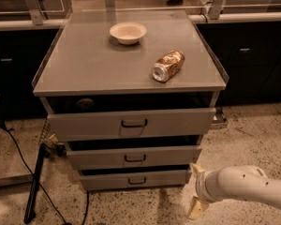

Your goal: Open bottom drawer

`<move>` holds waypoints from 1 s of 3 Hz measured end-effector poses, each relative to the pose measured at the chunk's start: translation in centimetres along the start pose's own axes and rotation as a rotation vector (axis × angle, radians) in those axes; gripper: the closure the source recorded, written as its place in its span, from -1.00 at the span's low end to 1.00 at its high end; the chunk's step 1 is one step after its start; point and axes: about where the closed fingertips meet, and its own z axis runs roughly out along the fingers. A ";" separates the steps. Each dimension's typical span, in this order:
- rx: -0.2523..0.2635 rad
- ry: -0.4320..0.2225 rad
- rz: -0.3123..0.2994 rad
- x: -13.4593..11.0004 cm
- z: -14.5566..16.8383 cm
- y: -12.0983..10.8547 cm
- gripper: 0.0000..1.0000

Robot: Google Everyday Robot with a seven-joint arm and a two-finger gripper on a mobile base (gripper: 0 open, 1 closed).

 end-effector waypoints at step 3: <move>-0.030 -0.129 0.053 3.6 13.3 -0.6 -1.00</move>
Offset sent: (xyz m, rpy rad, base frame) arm 0.0457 0.0017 -0.1239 0.1548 -0.0116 -0.0103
